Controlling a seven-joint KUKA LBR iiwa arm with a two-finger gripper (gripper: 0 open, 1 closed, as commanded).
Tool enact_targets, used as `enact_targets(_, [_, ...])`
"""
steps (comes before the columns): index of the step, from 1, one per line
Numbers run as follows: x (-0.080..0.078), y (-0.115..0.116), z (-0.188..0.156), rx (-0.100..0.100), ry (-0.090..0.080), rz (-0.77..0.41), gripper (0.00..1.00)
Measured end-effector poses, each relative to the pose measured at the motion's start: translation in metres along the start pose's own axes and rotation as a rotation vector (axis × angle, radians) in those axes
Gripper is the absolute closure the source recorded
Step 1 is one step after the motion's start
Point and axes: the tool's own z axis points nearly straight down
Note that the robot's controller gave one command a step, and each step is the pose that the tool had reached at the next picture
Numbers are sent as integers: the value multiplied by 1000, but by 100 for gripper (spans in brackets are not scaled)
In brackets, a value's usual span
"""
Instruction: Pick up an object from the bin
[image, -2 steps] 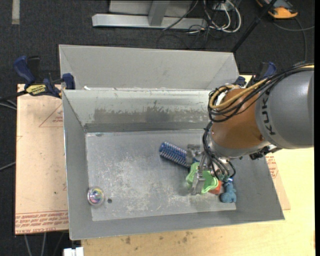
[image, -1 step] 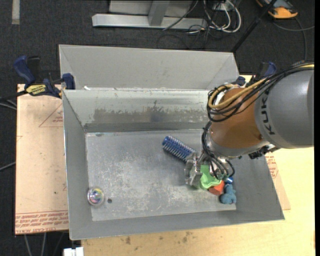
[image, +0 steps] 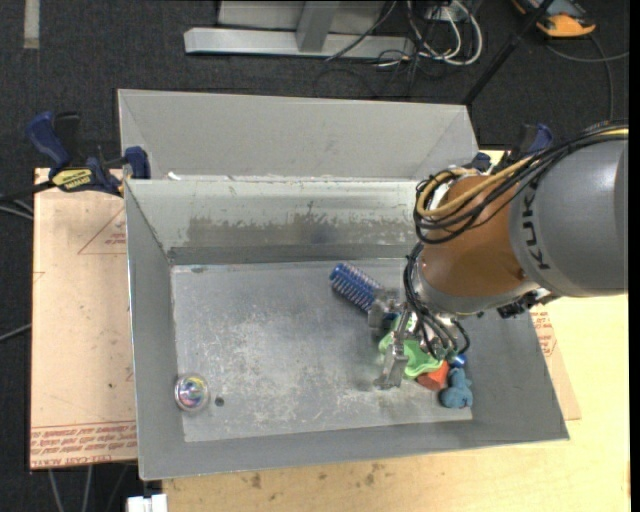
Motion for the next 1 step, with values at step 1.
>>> enact_targets(1, [-21, -59, 23, 0, 1, 112, 0])
